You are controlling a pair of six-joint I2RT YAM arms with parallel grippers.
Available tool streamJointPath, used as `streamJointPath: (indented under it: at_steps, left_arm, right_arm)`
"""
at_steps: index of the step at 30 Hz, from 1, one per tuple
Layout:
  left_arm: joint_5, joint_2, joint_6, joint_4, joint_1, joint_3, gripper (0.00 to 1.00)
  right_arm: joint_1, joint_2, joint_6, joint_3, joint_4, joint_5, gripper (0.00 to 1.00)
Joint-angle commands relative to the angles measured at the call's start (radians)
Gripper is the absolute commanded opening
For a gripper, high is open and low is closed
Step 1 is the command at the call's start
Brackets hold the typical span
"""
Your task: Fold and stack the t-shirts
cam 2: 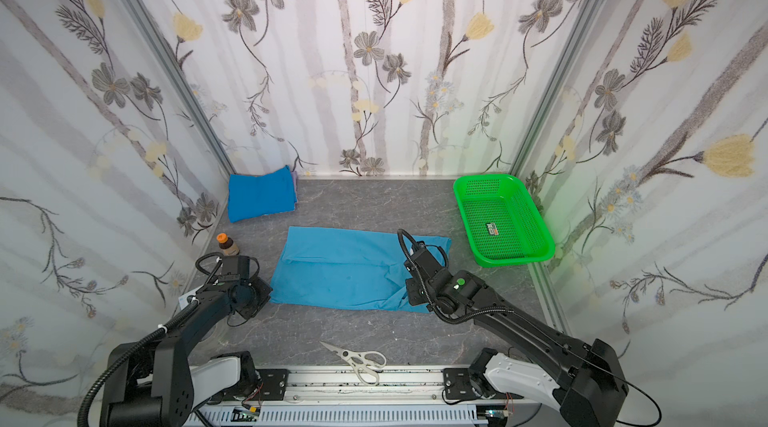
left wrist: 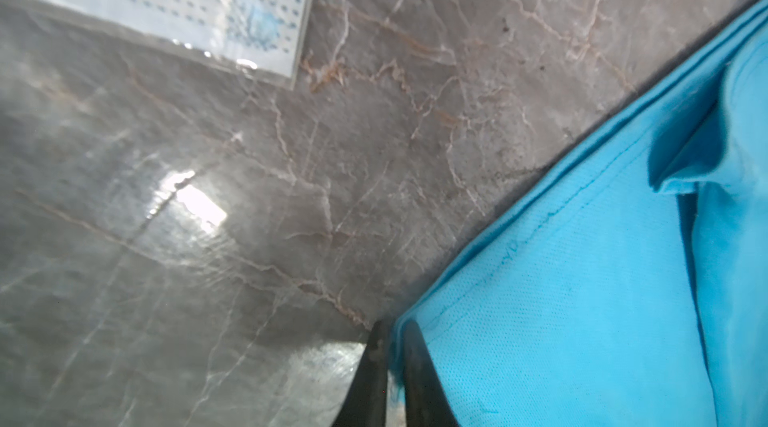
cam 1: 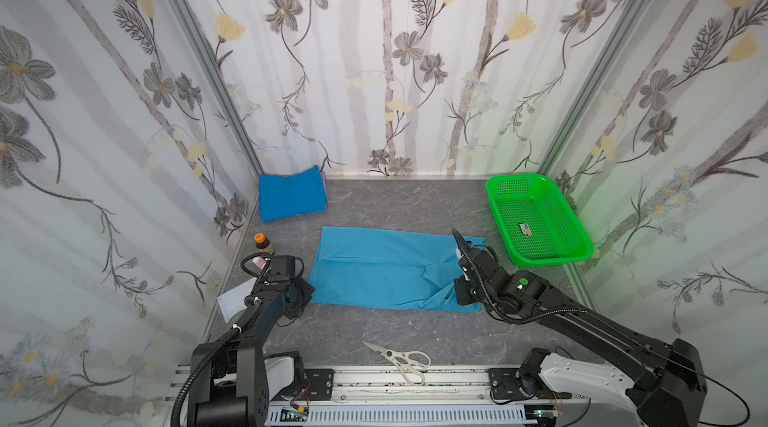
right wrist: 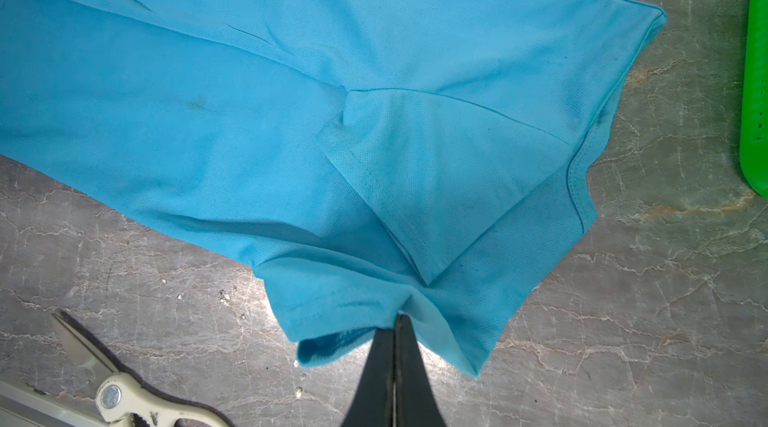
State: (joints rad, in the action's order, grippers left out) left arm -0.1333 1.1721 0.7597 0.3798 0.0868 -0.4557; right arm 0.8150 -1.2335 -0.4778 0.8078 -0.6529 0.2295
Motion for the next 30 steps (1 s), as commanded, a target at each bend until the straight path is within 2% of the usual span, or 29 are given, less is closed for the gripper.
streamJointPath:
  at_steps: [1, 5, 10, 14, 17, 23, 30]
  left_arm:
    - [-0.026, 0.000, -0.004, -0.015, 0.000, 0.004, 0.02]
    - [-0.054, -0.030, -0.031, -0.007, 0.000, -0.022, 0.00]
    - [-0.025, -0.108, -0.083, 0.070, 0.001, -0.081, 0.00]
    - [-0.084, -0.102, -0.121, 0.055, 0.001, -0.131, 0.00]
    - [-0.148, -0.043, -0.142, 0.036, 0.000, -0.195, 0.00]
    - [-0.196, 0.083, -0.164, -0.007, 0.000, -0.344, 0.00]
    - [-0.261, 0.296, -0.156, -0.051, -0.010, -0.516, 0.00]
  right_arm:
    - [-0.004, 0.002, -0.005, 0.002, 0.034, 0.013, 0.00]
    - [-0.015, 0.018, -0.004, 0.005, 0.031, 0.016, 0.00]
    - [-0.034, 0.049, 0.003, 0.019, 0.014, 0.022, 0.00]
    - [-0.093, 0.057, 0.019, 0.032, 0.021, 0.008, 0.00]
    - [-0.117, 0.050, 0.039, 0.063, 0.019, 0.010, 0.00]
    - [-0.219, 0.007, 0.099, 0.136, 0.023, 0.019, 0.00]
    - [-0.313, -0.101, 0.173, 0.211, 0.077, -0.020, 0.00]
